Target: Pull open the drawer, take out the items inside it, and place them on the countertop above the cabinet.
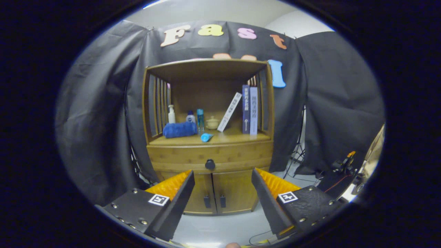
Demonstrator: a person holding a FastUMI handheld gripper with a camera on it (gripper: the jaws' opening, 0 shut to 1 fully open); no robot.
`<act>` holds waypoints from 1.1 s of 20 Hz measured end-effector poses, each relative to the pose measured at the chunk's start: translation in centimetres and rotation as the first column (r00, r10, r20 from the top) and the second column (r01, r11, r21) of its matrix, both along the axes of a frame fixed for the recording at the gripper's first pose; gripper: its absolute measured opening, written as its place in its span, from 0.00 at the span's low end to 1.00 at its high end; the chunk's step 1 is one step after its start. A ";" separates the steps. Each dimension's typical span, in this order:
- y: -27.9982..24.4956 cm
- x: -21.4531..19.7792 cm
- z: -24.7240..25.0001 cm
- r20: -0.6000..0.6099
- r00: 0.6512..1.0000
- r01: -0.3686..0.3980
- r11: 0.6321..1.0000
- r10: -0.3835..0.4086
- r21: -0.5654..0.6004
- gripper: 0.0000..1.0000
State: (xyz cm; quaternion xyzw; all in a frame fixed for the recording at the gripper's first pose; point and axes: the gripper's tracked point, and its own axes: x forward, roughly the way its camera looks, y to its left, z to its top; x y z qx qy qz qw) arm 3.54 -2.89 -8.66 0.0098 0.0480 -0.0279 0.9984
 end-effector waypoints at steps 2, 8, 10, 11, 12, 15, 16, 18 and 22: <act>0.6 -1.2 2.8 0.027 1.000 -0.009 1.000 0.009 0.016 0.99; 3.2 -4.2 9.2 0.093 0.993 -0.076 0.996 0.071 0.046 0.99; 3.9 -4.9 9.9 0.097 0.992 -0.091 0.995 0.086 0.041 0.99; 4.2 -5.1 10.4 0.109 0.990 -0.098 0.994 0.093 0.044 0.99; 4.1 -5.3 10.6 0.113 0.989 -0.098 0.994 0.092 0.049 0.99; 4.3 -5.5 10.6 0.120 0.988 -0.108 0.992 0.100 0.063 0.99; 4.6 -5.5 10.4 0.121 0.987 -0.116 0.991 0.108 0.069 0.99; 4.7 -5.3 9.8 0.110 0.987 -0.122 0.990 0.114 0.070 0.99; 3.8 -5.0 9.1 0.095 0.992 -0.086 0.995 0.082 0.045 0.99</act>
